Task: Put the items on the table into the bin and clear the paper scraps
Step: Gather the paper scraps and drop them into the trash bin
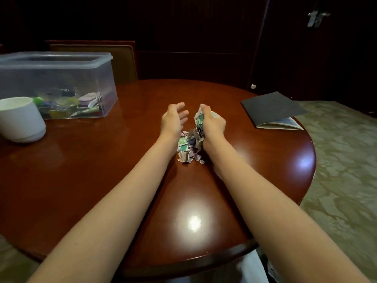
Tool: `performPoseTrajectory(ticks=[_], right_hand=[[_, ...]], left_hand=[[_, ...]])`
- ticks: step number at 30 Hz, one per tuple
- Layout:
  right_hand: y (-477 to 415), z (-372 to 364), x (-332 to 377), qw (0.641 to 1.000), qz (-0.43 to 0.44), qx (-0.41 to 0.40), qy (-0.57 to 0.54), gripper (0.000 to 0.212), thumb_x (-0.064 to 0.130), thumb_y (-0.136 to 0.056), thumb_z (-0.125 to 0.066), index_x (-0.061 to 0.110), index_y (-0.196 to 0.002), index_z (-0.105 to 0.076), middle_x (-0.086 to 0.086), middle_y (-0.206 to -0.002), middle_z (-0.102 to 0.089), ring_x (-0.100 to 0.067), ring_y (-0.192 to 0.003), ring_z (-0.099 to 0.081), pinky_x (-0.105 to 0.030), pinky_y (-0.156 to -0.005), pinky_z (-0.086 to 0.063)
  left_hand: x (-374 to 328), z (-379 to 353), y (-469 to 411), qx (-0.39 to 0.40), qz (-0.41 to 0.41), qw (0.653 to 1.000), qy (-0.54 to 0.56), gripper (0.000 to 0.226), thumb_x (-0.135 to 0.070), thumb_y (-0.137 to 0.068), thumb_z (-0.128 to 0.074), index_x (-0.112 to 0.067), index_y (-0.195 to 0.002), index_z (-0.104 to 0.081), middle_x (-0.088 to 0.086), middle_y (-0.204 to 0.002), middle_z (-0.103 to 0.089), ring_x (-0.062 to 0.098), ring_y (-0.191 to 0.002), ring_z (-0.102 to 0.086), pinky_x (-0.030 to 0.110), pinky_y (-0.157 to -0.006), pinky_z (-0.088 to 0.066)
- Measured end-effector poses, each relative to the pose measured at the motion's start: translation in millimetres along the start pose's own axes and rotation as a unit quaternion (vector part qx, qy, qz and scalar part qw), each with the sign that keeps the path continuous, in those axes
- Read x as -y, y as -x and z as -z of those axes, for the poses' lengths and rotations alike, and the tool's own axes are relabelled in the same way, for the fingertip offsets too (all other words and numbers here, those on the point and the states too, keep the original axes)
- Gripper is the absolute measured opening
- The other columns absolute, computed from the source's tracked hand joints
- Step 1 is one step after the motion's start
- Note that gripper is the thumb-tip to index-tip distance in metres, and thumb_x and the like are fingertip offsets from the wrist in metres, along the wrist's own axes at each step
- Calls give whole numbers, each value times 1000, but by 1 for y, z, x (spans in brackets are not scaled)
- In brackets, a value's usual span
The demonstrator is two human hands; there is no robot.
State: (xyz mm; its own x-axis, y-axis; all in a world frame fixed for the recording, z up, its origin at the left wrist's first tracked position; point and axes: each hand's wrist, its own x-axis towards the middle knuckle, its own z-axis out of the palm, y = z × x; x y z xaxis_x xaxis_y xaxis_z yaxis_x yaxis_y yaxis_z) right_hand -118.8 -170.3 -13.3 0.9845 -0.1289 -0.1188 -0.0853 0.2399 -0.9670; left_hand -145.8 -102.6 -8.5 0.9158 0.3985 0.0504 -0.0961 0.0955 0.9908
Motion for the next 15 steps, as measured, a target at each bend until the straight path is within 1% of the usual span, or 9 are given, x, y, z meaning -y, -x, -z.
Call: performPoseTrajectory(ticks=[3,4,6,7,8,10,11,13,15], right_hand=[[1,-1,7,997,-35,23,-69,15,26,-89,-57,15,-79,-56,-5,-71,-56,-16,-56,-51,-20,-46,-41],[4,-2,9,994,-48,27,-91,15,25,-90,-55,16,-78,-54,-4,-69,-54,-15,-54,-50,-19,-44,-41],[9,-5,12,988,-70,37,-133,17,26,-90,-55,16,-76,-51,-3,-68,-53,-14,-57,-51,-23,-50,-44],[11,-7,12,985,-74,41,-152,18,26,-90,-55,16,-76,-50,-3,-68,-53,-15,-59,-52,-26,-55,-45],[14,-9,12,982,-75,46,-169,19,26,-90,-55,15,-76,-50,-3,-68,-54,-16,-60,-53,-28,-58,-46],[19,-11,11,978,-68,49,-191,20,25,-91,-55,15,-75,-51,-4,-69,-55,-16,-61,-55,-29,-61,-48],[21,-11,10,978,-61,46,-193,20,25,-91,-55,15,-74,-51,-4,-70,-56,-16,-62,-56,-29,-61,-49],[23,-11,9,981,-39,42,-186,22,23,-91,-56,15,-71,-51,-4,-68,-55,-17,-61,-54,-30,-61,-48],[23,-12,5,988,-9,36,-152,27,23,-90,-57,13,-66,-49,-4,-64,-52,-20,-61,-51,-33,-63,-45]], left_hand=[[5,-1,8,-16,41,999,31,44,-27,-100,-23,-11,-130,-51,12,-131,-55,24,-122,-51,35,-103,-37],[5,-4,11,-18,55,997,49,44,-29,-100,-23,-12,-127,-53,11,-128,-56,23,-117,-54,34,-99,-41],[0,-10,17,-21,86,990,112,39,-33,-100,-25,-15,-116,-56,7,-108,-62,18,-95,-59,32,-83,-47],[-3,-14,20,-21,104,983,150,38,-35,-99,-26,-16,-110,-56,5,-98,-63,17,-87,-59,32,-78,-48],[-5,-17,22,-19,119,976,182,38,-36,-98,-26,-15,-107,-57,4,-92,-63,17,-83,-58,32,-78,-48],[-7,-21,27,-22,134,966,221,41,-38,-97,-29,-12,-101,-60,6,-89,-63,18,-80,-57,31,-74,-47],[-8,-21,29,-31,140,961,237,39,-37,-96,-30,-13,-93,-61,6,-86,-62,17,-78,-56,29,-71,-46],[-9,-20,31,-43,159,946,278,34,-34,-93,-34,-12,-80,-57,6,-81,-59,17,-72,-55,27,-67,-44],[-9,-17,33,-45,174,929,324,30,-29,-90,-35,-11,-74,-51,6,-76,-55,18,-66,-52,25,-61,-42]])
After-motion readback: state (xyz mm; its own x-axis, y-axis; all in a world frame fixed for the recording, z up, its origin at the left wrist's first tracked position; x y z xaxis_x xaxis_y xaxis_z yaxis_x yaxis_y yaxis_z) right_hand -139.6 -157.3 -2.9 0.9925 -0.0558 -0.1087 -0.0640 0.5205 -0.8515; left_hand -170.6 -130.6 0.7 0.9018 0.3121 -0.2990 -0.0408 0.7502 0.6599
